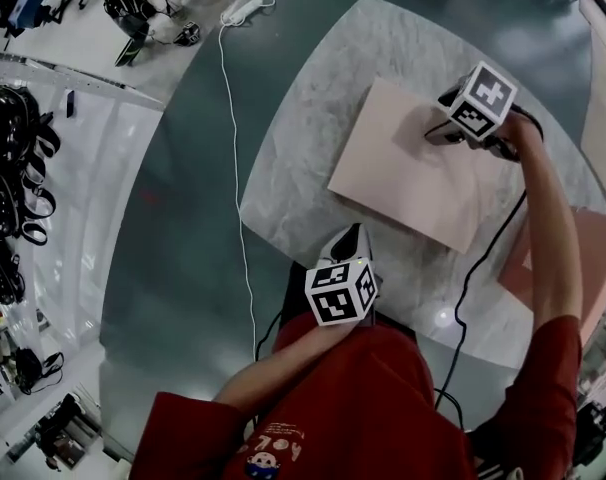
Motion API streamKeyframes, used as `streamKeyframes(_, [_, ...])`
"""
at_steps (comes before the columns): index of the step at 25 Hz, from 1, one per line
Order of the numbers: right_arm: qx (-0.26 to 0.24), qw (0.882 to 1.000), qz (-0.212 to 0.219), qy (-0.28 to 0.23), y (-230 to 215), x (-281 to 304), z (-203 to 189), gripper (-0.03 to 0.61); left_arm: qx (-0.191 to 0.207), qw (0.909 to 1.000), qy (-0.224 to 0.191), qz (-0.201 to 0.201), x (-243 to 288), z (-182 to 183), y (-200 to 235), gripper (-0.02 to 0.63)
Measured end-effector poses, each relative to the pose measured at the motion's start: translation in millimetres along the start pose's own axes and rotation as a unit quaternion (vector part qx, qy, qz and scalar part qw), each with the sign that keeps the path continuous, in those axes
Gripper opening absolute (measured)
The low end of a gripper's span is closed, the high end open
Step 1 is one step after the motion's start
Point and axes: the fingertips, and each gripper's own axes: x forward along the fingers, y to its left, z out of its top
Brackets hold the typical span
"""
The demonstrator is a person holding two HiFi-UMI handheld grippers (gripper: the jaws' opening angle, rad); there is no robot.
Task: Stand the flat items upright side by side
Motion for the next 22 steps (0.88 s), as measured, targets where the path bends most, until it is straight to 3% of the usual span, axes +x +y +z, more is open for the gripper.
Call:
streamKeyframes(9, [-0.019,0.996,0.063,0.065,-10.1,13.2,-11.4,0.356,-0.058,0.9963,0.048,0.041,37.4,-31.5,-10.3,0.009])
streamKeyframes(22, [0.027,0.982,0.173,0.077,-1.9,30.4,-23.1,0.365,-0.133,0.985,0.079,0.075,68.1,-41.2,-15.2,0.005])
